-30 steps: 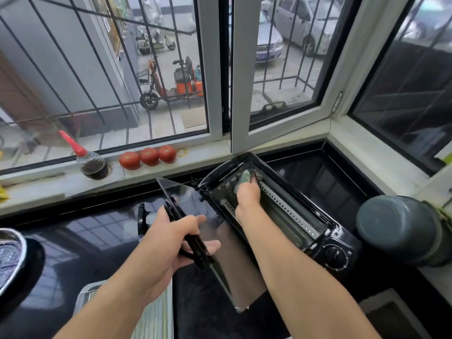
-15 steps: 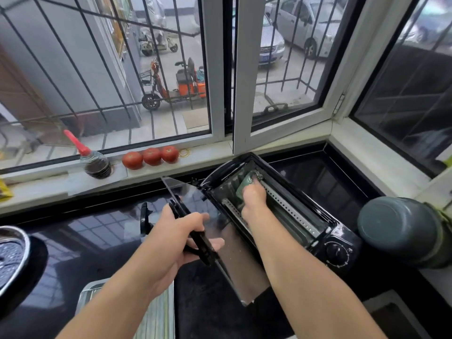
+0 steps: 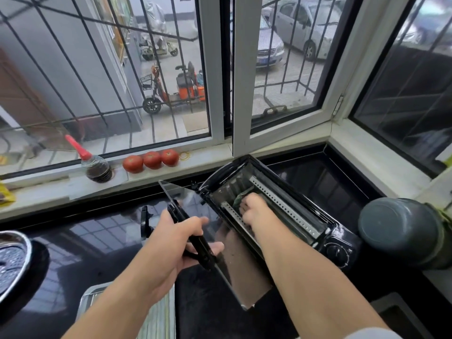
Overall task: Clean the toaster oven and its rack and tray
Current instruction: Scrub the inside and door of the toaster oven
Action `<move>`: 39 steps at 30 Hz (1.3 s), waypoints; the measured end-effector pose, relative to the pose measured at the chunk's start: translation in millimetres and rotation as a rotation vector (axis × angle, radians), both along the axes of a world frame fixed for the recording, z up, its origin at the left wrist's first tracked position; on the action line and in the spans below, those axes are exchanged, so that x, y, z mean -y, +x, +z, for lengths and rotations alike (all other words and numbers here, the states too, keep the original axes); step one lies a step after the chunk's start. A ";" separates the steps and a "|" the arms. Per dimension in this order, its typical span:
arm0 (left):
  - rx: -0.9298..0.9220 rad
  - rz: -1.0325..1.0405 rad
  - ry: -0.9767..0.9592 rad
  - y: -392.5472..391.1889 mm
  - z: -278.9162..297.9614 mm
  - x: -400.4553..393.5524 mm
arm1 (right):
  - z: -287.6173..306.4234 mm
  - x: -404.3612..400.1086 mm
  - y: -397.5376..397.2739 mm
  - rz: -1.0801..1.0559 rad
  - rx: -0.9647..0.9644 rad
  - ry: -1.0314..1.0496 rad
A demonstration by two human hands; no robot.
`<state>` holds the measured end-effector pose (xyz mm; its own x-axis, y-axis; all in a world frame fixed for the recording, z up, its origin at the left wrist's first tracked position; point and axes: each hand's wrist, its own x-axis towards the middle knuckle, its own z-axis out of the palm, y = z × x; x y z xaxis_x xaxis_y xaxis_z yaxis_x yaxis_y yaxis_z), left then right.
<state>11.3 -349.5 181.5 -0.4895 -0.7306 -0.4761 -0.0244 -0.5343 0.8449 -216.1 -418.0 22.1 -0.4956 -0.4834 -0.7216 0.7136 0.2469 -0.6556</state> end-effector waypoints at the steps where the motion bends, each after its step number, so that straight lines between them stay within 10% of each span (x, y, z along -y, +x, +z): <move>1: -0.002 -0.001 0.000 0.1 0.4 -0.3 | -0.6 -3.0 -4.9 -0.016 0.024 -0.009; 14: 0.019 0.011 0.012 -6.7 4.4 -0.5 | -66.8 12.2 -29.0 0.220 -0.061 0.096; 24: 0.009 0.039 0.081 5.6 -2.3 2.7 | -73.1 14.3 -28.1 -0.365 0.206 -0.277; 39: 0.007 0.011 0.049 -8.2 4.4 1.3 | -67.6 20.1 -38.1 -0.054 0.012 -0.095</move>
<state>3.1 -350.8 185.9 -0.4782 -0.7116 -0.5147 -0.0240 -0.5752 0.8176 -254.3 -438.1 -45.4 -0.5139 -0.5228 -0.6801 0.7323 0.1454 -0.6652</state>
